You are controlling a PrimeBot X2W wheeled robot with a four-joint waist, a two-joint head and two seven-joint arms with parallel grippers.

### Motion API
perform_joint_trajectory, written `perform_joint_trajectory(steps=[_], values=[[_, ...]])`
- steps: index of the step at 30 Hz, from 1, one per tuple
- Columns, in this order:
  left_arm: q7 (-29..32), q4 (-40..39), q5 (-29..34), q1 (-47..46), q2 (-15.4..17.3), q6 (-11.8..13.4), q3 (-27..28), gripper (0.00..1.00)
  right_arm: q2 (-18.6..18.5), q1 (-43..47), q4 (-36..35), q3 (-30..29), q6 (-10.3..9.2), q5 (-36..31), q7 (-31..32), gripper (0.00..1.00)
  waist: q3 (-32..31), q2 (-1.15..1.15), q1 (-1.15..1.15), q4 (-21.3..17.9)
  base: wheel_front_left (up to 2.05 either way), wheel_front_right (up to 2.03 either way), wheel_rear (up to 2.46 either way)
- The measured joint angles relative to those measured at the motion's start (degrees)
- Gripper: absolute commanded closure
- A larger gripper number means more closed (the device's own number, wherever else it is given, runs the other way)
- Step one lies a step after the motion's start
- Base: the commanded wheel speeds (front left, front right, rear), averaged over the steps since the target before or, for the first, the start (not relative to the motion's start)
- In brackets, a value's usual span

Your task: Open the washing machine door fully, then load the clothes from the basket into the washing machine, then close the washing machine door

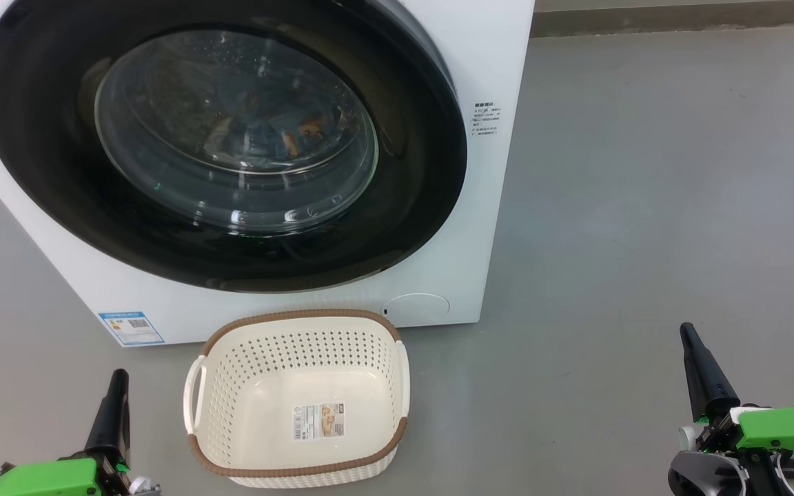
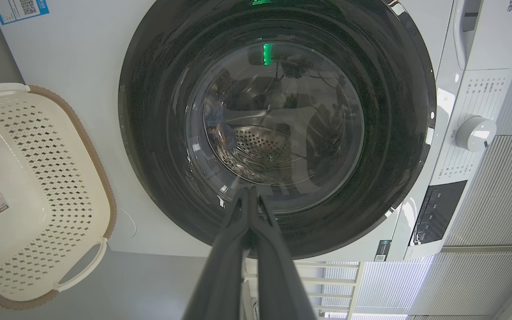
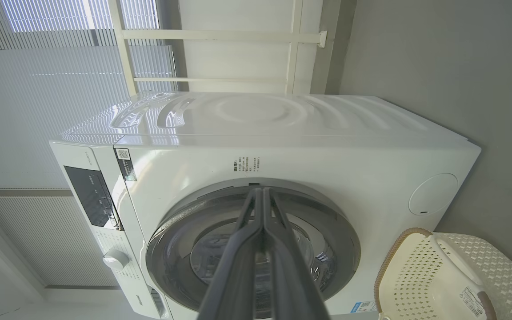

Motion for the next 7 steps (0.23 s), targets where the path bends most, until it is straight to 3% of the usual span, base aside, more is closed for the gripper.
perform_joint_trajectory(steps=[7], values=[[0.0, 0.0, 0.0, 0.0, 0.0, 0.0, 0.0, 1.00, 0.0, 0.0, 0.0, 0.0, 0.00, 0.0, 0.0, 1.00, 0.0, 0.00, 0.00, 0.0, 0.00, 0.00, 0.00]])
